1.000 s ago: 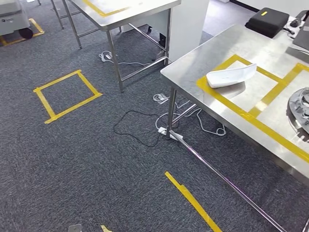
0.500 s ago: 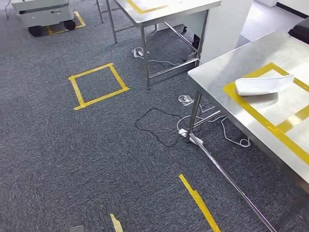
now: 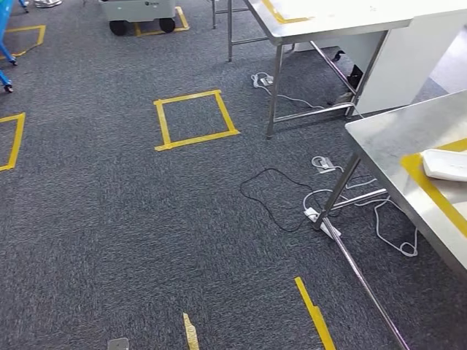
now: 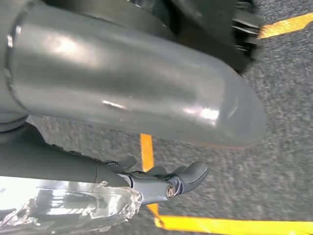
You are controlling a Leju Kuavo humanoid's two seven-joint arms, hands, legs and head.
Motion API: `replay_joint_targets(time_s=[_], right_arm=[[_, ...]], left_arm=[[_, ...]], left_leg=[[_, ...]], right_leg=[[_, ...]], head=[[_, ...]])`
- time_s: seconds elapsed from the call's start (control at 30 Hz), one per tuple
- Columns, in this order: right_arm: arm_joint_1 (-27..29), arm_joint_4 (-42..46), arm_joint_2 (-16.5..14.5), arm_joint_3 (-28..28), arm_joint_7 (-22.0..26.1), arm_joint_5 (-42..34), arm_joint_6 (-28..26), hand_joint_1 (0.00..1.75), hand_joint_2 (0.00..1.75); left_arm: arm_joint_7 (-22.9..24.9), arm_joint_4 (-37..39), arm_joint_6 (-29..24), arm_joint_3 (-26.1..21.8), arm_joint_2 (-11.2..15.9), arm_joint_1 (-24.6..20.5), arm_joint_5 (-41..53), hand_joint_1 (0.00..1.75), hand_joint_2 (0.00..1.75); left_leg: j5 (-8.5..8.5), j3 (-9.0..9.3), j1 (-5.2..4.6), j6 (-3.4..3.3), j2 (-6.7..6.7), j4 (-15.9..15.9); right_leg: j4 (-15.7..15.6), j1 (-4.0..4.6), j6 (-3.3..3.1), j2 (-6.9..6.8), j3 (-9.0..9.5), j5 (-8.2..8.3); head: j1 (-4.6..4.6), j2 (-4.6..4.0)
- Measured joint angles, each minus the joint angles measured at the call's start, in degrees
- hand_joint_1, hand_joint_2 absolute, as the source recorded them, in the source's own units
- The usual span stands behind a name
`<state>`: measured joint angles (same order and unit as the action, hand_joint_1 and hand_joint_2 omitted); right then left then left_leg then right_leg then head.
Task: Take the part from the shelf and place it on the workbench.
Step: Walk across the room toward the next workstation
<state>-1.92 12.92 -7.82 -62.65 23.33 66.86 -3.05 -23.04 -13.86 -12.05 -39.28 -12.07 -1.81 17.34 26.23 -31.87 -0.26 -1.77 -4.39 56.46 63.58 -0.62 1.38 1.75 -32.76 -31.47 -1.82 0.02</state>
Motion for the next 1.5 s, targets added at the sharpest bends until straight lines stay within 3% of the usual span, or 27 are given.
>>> replay_joint_targets(time_s=[0.03,0.1,0.17,0.23,0.3,0.37,0.43,0.57,0.63,0.7,0.73,0.8,0.83,0.9,0.93,0.97,1.03,1.07,1.1,1.17,1.23,1.3,1.37,1.43,1.47,1.5], right_arm=[[-0.04,0.01,0.0,-0.06,0.22,-0.1,0.04,0.0,0.0],[-0.14,0.02,0.01,-0.17,0.57,-0.32,0.12,0.0,0.0],[-0.28,0.02,0.01,-0.29,0.86,-0.5,0.21,0.0,0.0],[-0.39,0.03,-0.02,-0.51,1.26,-0.59,0.25,0.0,0.0],[-0.3,0.04,-0.03,-0.71,1.45,-0.49,0.25,0.0,0.0],[-0.16,0.08,-0.02,-0.98,1.47,-0.46,0.25,0.0,0.0],[-0.18,0.14,-0.01,-1.28,1.57,-0.52,0.34,0.0,0.0],[-0.26,0.18,-0.01,-1.4,1.77,-0.46,0.51,0.0,0.0],[-0.61,0.23,-0.45,-1.46,2.2,0.29,0.51,0.0,0.0],[-1.2,0.29,-1.12,-1.48,2.51,1.16,0.28,0.0,0.0],[-1.47,0.31,-1.34,-1.46,2.53,1.45,0.13,0.0,0.0],[-1.8,0.32,-1.68,-1.42,2.82,1.94,-0.1,0.0,0.0],[-1.87,0.32,-1.8,-1.39,2.97,2.1,-0.22,0.0,0.0],[-1.87,0.32,-1.92,-1.36,2.93,2.39,-0.59,0.0,0.0],[-1.88,0.32,-1.93,-1.32,2.82,2.63,-0.8,0.0,0.0],[-1.91,0.32,-1.95,-1.25,2.78,2.88,-0.99,0.0,0.0],[-2.03,0.32,-1.95,-1.07,2.9,3.14,-1.16,0.0,0.0],[-2.08,0.32,-1.95,-0.99,2.94,3.14,-1.18,0.0,0.0],[-2.12,0.32,-1.95,-0.95,2.93,3.1,-1.19,0.0,0.0],[-2.23,0.32,-1.95,-0.92,2.8,3.03,-1.19,0.0,0.0],[-2.33,0.32,-1.97,-0.91,2.72,3.0,-1.19,0.0,0.0],[-2.29,0.32,-2.02,-0.91,2.74,2.93,-1.19,0.0,0.0],[-2.12,0.32,-2.04,-0.91,2.78,2.72,-1.19,0.0,0.0],[-1.98,0.32,-2.04,-0.92,2.62,2.59,-1.19,0.0,0.0],[-2.0,0.32,-2.04,-0.92,2.36,2.62,-1.19,0.0,0.0],[-2.05,0.32,-2.04,-0.92,2.01,2.69,-1.19,0.0,0.0]], left_arm=[[-0.13,0.01,-0.01,0.0,-0.04,-0.09,0.26,0.0,0.0],[-0.39,0.01,-0.07,0.0,-0.11,-0.2,0.71,0.0,0.0],[-0.55,0.02,-0.33,0.01,-0.11,-0.11,1.45,0.0,0.0],[-0.75,0.03,-0.64,0.03,-0.09,-0.01,2.42,0.0,0.0],[-0.89,0.05,-0.84,0.04,-0.08,-0.24,3.07,0.0,0.0],[-0.9,0.08,-0.94,0.04,-0.08,-0.4,3.35,0.0,0.0],[-0.94,0.09,-0.97,0.03,-0.05,-0.27,3.4,0.0,0.0],[-1.11,0.1,-0.96,0.02,-0.02,-0.15,3.32,0.0,0.0],[-2.18,0.1,-0.15,-0.64,0.22,-0.25,2.43,0.0,0.0],[-3.25,0.09,0.89,-1.65,0.63,-0.21,1.32,0.0,0.0],[-3.44,0.09,1.13,-2.07,0.78,-0.07,1.07,0.0,0.0],[-3.85,0.09,1.64,-2.8,1.04,0.07,0.66,0.0,0.0],[-4.0,0.09,1.91,-3.21,1.16,0.05,0.5,0.0,0.0],[-4.04,0.09,2.3,-4.12,1.49,-0.02,0.44,0.0,0.0],[-4.02,0.09,2.33,-4.61,1.68,0.02,0.57,0.0,0.0],[-4.02,0.09,2.34,-5.08,1.86,0.08,0.82,0.0,0.0],[-4.16,0.09,2.37,-5.7,2.11,0.14,1.45,0.0,0.0],[-4.24,0.09,2.37,-5.9,2.18,0.1,1.84,0.0,0.0],[-4.3,0.09,2.31,-6.01,2.24,0.02,2.22,0.0,0.0],[-4.37,0.09,2.16,-6.23,2.33,-0.02,2.84,0.0,0.0],[-4.42,0.09,2.05,-6.54,2.43,0.17,3.09,0.0,0.0],[-4.46,0.09,2.02,-6.84,2.52,0.21,3.19,0.0,0.0],[-4.52,0.09,2.02,-7.0,2.56,-0.02,3.54,0.0,0.0],[-4.56,0.09,2.01,-7.1,2.56,-0.1,4.11,0.0,0.0],[-4.54,0.09,1.96,-7.14,2.57,-0.03,4.35,0.0,0.0],[-4.49,0.09,1.89,-7.16,2.58,0.05,4.59,0.0,0.0]], left_leg=[[0.01,-0.06,-0.02,0.17,-0.74,0.11],[-0.18,-0.48,0.11,0.85,-1.95,0.23],[-0.43,-0.91,0.35,1.65,-2.78,0.22],[0.7,-1.7,0.32,2.19,-0.8,1.69],[4.13,-4.47,0.31,2.65,2.46,7.52],[7.13,-7.93,0.55,3.07,3.68,14.76],[7.11,-8.93,0.72,3.26,3.96,17.0],[5.33,-7.68,0.77,3.23,4.16,14.72],[2.47,-3.41,0.25,2.57,6.58,6.73],[0.38,-0.05,-0.24,1.54,7.98,0.13],[0.19,-0.07,-0.14,1.13,7.1,-0.06],[-0.17,0.02,0.15,0.48,5.77,-0.49],[-0.24,-0.04,0.23,0.29,5.14,-0.54],[-0.28,-0.18,0.21,0.1,3.64,-0.52],[-0.29,-0.18,0.19,0.09,2.79,-0.5],[-0.31,-0.14,0.18,0.12,1.92,-0.47],[-0.33,0.03,0.2,0.26,0.23,-0.39],[-0.3,0.03,0.12,0.43,-0.55,-0.26],[-0.3,-0.13,0.09,0.67,-1.27,-0.07],[-0.47,-0.72,0.18,1.43,-2.61,0.14],[-0.61,-1.21,0.46,2.18,-3.32,0.22],[1.12,-2.5,0.4,2.68,-0.9,2.79],[4.87,-5.8,0.35,3.03,2.58,9.73],[7.11,-8.86,0.5,3.22,3.79,16.12],[6.7,-9.08,0.55,3.2,4.01,16.72],[5.3,-8.13,0.54,3.09,4.24,15.09]], right_leg=[[-3.55,-0.08,-0.17,1.19,1.5,1.36],[-6.7,-0.06,-0.45,2.73,3.05,1.9],[-7.08,0.03,-0.86,1.79,3.34,2.09],[-7.6,-0.08,-1.52,0.44,3.57,2.44],[-7.87,-0.04,-2.0,-1.27,3.74,2.52],[-7.83,0.15,-2.19,-3.17,3.73,2.39],[-7.81,0.26,-2.21,-4.6,3.75,2.27],[-7.78,0.29,-2.16,-5.37,3.84,2.16],[-7.67,0.62,-1.62,-6.99,4.24,1.68],[-7.69,0.9,-0.8,-9.15,4.84,1.13],[-7.54,0.81,-0.46,-9.02,4.87,0.77],[-4.48,0.54,0.03,-6.19,3.54,-1.47],[-1.1,0.38,0.17,-4.19,1.94,-3.31],[7.02,0.28,0.27,-2.28,-2.11,-6.61],[9.33,0.28,0.26,-2.01,-3.46,-6.92],[9.43,0.27,0.21,-1.86,-3.8,-6.04],[3.3,0.12,0.04,-0.88,-1.33,-1.63],[-0.64,-0.04,-0.04,0.63,0.38,0.27],[-3.84,-0.22,-0.13,1.96,1.76,1.41],[-6.39,-0.26,-0.43,3.48,3.01,1.65],[-6.74,-0.16,-1.06,2.29,3.36,1.8],[-7.2,-0.16,-1.76,0.63,3.6,2.1],[-7.39,0.08,-2.22,-1.36,3.78,2.05],[-7.37,0.38,-2.44,-3.36,3.84,1.84],[-7.37,0.49,-2.47,-4.21,3.9,1.73],[-7.36,0.57,-2.46,-4.98,4.04,1.61]], head=[[-0.01,0.0],[-0.02,0.0],[-0.01,0.0],[0.21,0.0],[0.6,0.0],[0.78,0.0],[0.8,0.0],[0.81,0.0],[0.85,0.0],[0.92,0.0],[0.9,0.0],[0.65,0.0],[0.5,0.0],[0.31,0.0],[0.29,0.0],[0.25,0.0],[0.24,0.0],[0.24,0.0],[0.27,0.0],[0.31,0.0],[0.32,0.0],[0.65,0.0],[1.03,0.0],[1.1,0.0],[1.12,0.0],[1.13,0.0]])
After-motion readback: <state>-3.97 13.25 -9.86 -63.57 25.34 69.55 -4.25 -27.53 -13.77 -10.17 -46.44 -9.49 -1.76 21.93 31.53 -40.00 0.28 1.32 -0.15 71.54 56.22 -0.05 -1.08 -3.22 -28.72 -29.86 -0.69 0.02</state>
